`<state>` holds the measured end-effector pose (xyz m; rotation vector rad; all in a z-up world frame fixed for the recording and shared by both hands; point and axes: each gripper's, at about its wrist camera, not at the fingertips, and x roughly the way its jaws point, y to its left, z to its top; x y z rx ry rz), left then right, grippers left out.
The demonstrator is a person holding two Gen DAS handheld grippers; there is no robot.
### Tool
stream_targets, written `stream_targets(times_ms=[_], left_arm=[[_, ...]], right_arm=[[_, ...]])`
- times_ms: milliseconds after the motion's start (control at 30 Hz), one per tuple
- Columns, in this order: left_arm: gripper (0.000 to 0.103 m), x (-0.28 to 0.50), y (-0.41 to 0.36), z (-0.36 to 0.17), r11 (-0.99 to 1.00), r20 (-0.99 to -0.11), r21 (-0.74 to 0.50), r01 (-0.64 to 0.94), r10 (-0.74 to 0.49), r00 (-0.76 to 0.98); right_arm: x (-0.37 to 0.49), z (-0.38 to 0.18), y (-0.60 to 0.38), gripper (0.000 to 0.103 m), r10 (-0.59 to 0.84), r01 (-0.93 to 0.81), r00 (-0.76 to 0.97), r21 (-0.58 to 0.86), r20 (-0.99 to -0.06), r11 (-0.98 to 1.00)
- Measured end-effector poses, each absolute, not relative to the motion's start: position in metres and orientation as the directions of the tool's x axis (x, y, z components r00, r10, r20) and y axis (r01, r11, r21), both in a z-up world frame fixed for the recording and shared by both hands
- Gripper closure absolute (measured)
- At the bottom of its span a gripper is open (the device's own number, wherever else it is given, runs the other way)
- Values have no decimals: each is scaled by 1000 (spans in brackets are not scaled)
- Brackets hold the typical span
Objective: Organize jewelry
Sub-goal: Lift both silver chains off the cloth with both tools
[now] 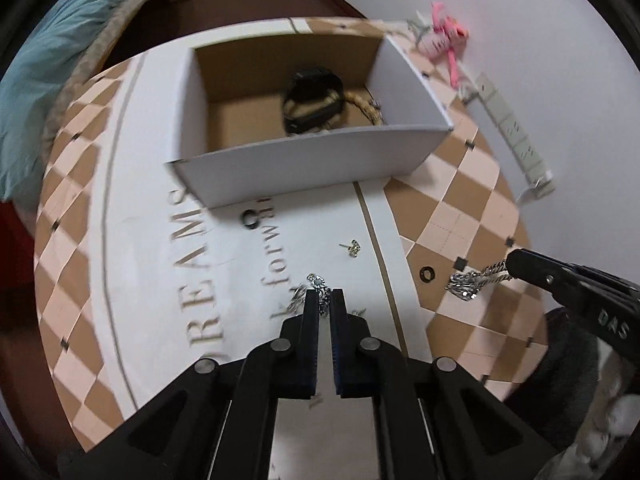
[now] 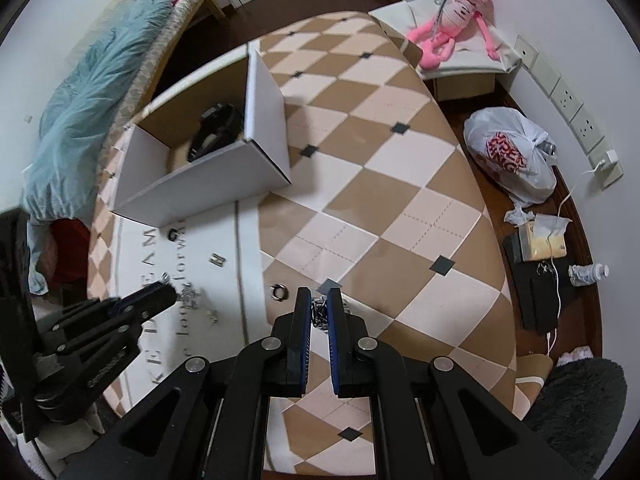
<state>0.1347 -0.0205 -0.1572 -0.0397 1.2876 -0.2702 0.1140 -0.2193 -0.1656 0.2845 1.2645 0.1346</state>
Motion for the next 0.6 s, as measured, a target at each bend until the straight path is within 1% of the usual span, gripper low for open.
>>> stream_targets(times_ms=[267, 600], left_arm=[[101, 120, 3, -124, 962, -915, -237, 135, -267, 303], [101, 134, 5, -60, 947, -849, -276, 163, -319, 420]], right_arm=[[114, -132, -213, 95, 326, 9, 328, 348, -887, 938], [127, -58, -188, 95, 412, -132, 387, 393, -825, 910]])
